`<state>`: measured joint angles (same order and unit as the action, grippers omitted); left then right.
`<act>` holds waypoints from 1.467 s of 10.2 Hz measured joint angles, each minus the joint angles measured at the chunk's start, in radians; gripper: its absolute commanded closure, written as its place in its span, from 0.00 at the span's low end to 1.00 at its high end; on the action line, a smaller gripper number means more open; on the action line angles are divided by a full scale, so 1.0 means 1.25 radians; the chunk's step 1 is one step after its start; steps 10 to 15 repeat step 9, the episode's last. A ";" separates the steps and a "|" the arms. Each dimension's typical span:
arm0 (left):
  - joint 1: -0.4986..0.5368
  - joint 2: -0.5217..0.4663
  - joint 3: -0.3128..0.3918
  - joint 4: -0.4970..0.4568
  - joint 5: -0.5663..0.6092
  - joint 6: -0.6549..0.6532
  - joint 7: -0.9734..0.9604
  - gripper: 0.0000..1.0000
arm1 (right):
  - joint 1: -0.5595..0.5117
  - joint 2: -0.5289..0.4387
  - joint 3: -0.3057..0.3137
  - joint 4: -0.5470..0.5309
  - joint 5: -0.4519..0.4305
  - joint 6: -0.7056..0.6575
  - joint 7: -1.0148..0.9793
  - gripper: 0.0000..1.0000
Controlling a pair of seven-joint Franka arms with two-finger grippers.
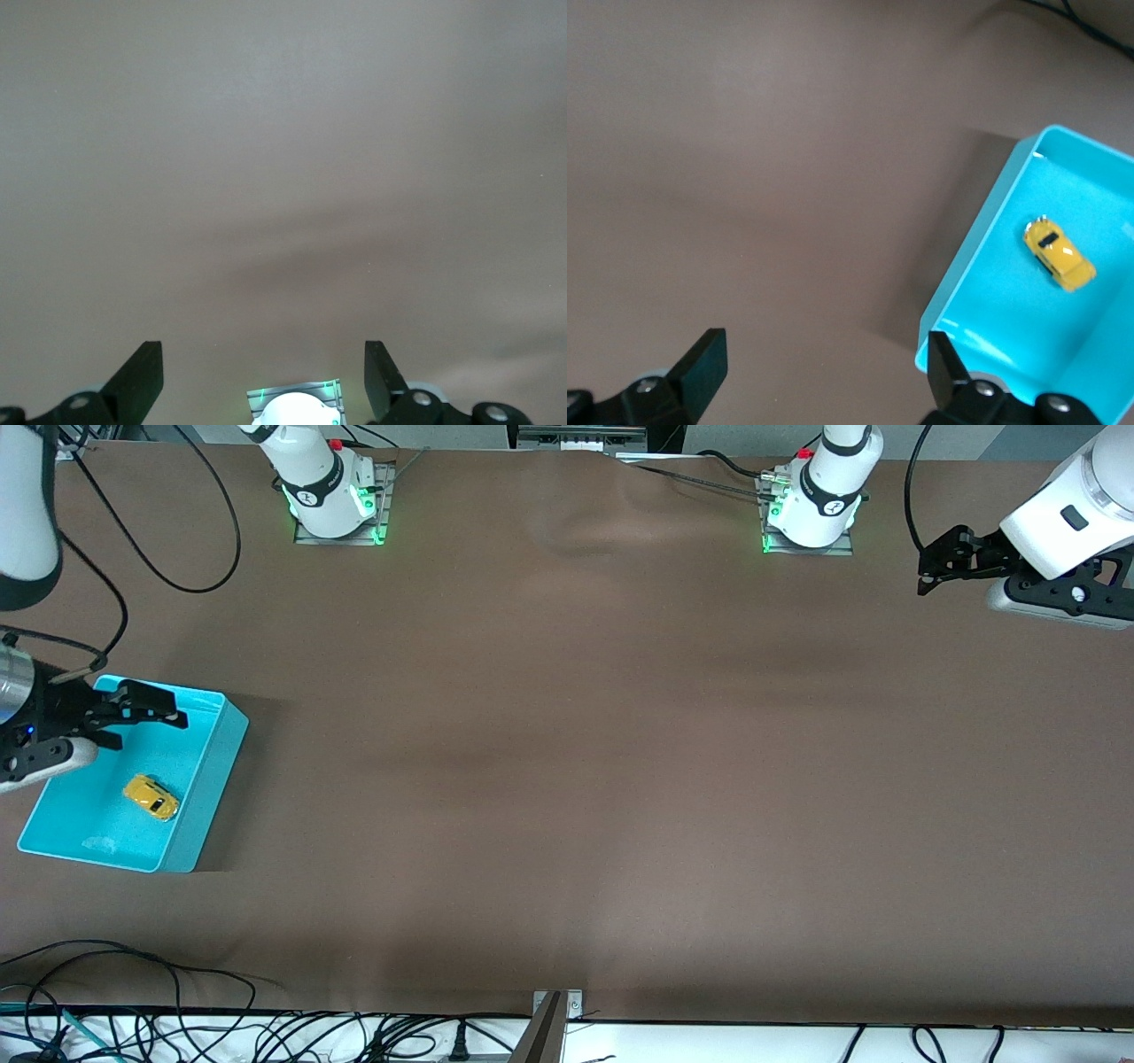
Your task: Wind up and store yellow beetle car
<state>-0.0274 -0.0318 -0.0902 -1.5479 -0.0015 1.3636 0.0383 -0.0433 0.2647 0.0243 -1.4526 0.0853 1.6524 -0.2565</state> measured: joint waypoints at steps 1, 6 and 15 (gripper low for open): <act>-0.001 0.000 -0.001 0.000 0.000 -0.001 -0.017 0.00 | 0.016 -0.047 0.005 -0.052 -0.015 0.011 0.065 0.00; -0.002 0.000 -0.008 0.001 -0.021 -0.002 -0.042 0.00 | 0.051 -0.204 0.069 -0.203 -0.035 0.018 0.259 0.00; -0.002 0.001 -0.008 0.001 -0.023 -0.004 -0.042 0.00 | 0.043 -0.219 0.065 -0.222 -0.049 0.018 0.261 0.00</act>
